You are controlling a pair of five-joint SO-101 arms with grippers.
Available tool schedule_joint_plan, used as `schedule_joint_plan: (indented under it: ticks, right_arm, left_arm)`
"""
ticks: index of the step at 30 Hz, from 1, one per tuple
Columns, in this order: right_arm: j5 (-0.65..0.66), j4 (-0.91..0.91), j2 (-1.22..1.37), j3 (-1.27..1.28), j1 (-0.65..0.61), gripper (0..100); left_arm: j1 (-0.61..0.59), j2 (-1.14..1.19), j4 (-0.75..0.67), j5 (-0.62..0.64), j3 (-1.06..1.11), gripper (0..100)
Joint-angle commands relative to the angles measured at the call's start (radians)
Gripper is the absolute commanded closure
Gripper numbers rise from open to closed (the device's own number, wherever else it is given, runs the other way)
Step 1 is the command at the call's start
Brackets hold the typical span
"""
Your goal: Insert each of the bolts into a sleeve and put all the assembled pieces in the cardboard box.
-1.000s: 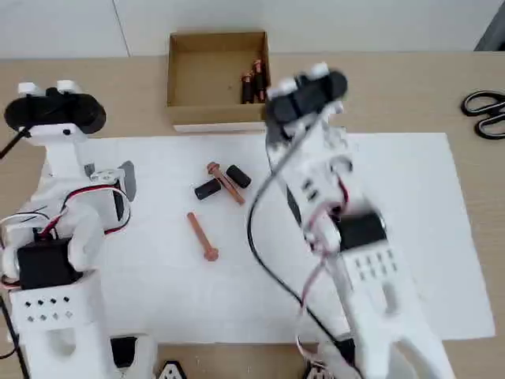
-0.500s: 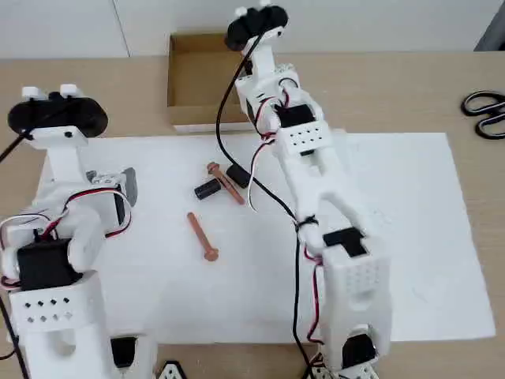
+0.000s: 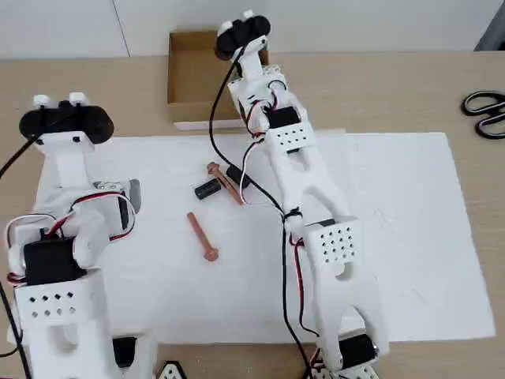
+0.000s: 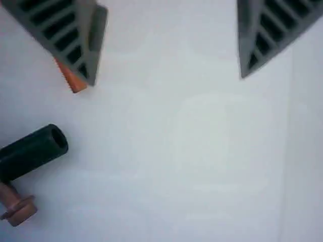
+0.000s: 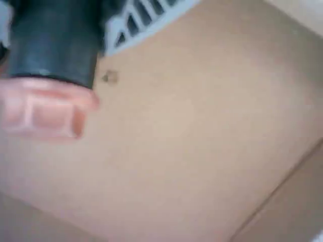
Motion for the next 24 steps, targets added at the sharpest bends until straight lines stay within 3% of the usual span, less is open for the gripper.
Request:
schedule_joint_plan:
  ticks: [1, 4, 17, 19, 24]
  right_arm:
    - [0.012, -0.024, -0.021, -0.08, -0.01, 82.7]
    - [0.014, -0.024, -0.021, -0.08, -0.015, 77.5]
    - [0.005, -0.013, -0.025, -0.081, -0.019, 77.5]
    - [-0.011, 0.068, -0.041, -0.094, -0.042, 77.5]
    - [-0.196, 0.487, -0.171, -0.18, -0.107, 77.5]
  left_arm:
    - [0.0, -0.008, -0.003, 0.008, -0.004, 83]
    - [0.0, -0.008, -0.003, 0.008, -0.004, 83]
    - [0.002, -0.008, -0.003, 0.008, -0.004, 83]
    - [0.002, -0.008, -0.003, 0.008, -0.002, 83]
    - [0.002, -0.008, -0.002, 0.008, -0.002, 83]
